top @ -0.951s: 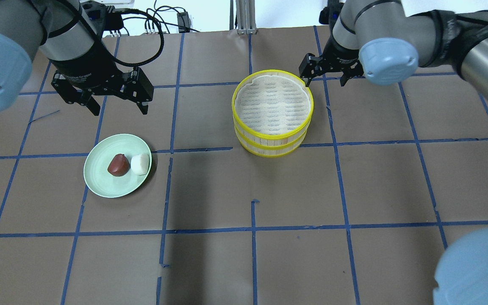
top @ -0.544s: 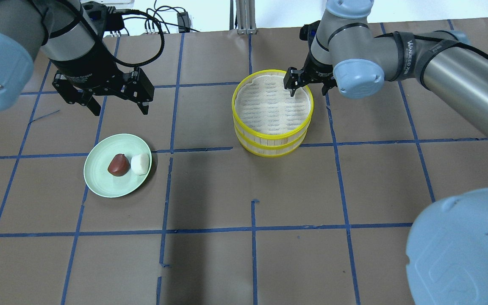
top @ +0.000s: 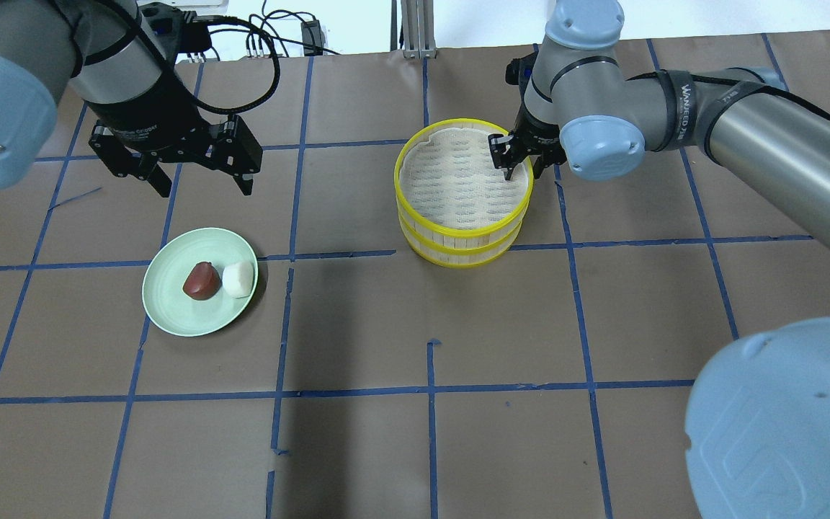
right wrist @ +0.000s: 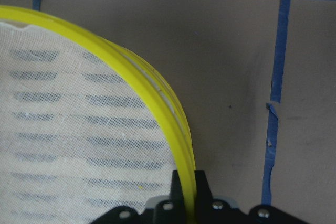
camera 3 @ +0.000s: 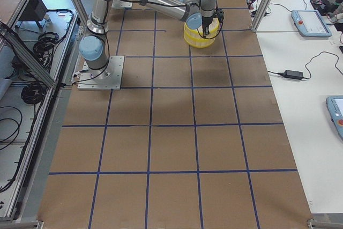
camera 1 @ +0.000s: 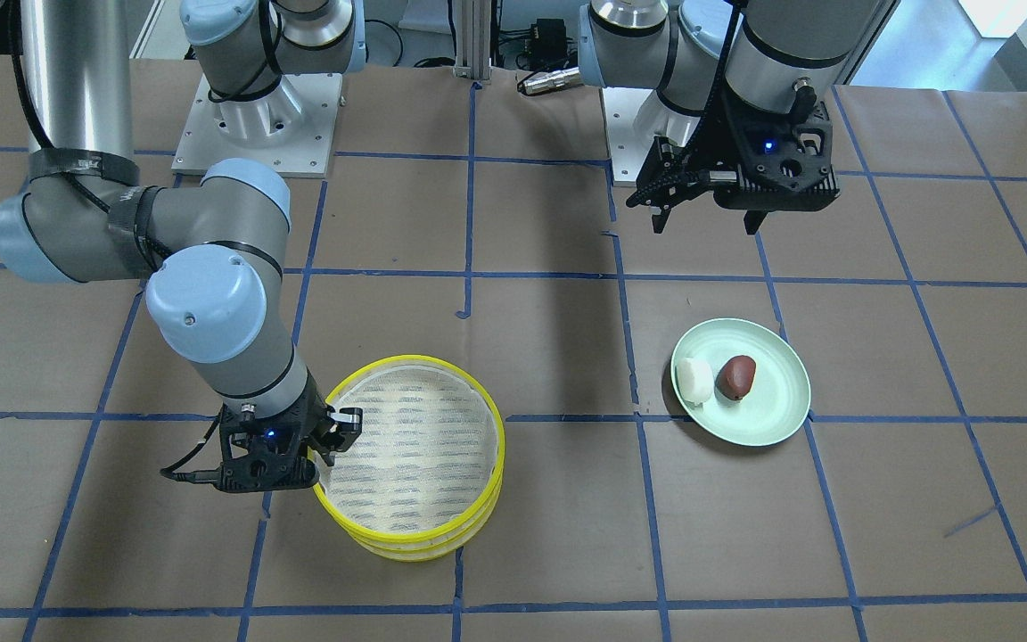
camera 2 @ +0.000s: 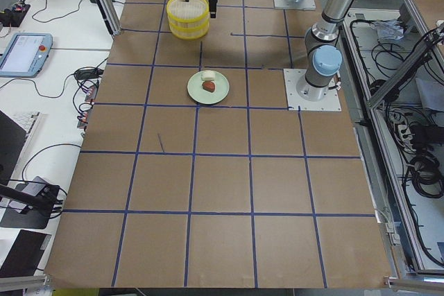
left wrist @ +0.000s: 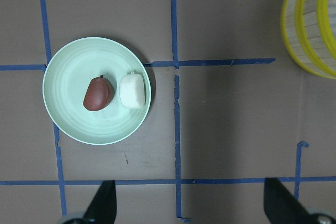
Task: Place buns in different layers of steamer
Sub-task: 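Lift the top steamer layer aside with right gripper while left reaches to plate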
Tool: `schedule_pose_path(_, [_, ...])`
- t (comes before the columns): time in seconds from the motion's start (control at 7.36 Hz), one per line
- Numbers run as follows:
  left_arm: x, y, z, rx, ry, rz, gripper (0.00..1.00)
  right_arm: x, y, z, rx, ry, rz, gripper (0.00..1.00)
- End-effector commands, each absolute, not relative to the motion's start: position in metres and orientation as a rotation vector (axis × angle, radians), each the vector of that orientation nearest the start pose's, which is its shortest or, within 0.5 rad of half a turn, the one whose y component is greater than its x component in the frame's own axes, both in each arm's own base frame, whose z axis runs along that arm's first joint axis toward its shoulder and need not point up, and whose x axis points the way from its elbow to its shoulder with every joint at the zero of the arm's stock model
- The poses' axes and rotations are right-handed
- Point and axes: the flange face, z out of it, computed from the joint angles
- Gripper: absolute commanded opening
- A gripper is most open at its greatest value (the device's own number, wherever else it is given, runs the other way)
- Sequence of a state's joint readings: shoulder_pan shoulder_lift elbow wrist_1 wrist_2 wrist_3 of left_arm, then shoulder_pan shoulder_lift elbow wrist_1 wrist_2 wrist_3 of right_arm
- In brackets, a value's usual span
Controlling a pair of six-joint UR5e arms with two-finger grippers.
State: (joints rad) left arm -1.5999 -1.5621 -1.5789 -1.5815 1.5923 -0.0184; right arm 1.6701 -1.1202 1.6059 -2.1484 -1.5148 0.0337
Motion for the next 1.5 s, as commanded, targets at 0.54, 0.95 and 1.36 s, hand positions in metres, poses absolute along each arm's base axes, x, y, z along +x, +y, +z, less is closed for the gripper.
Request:
schedule_pose_path(0.54, [-0.1,-0.492,0.464,0.213,3.11,0.098,1.0,0.179,-0.602,0.359,-0.171,3.109,-0.14,0.09])
schedule_pose_path(0.95, [-0.011,-0.547,0.321,0.233,3.164,0.187,0.96,0.056,-0.585,0.408,-0.135,3.14,-0.046,0.08])
schedule_pose_path(1.36, [-0.014,-0.544,0.255,0.221,3.214,0.285,0.89,0.021,-0.533,0.455,-0.089,3.182,0.121,0.08])
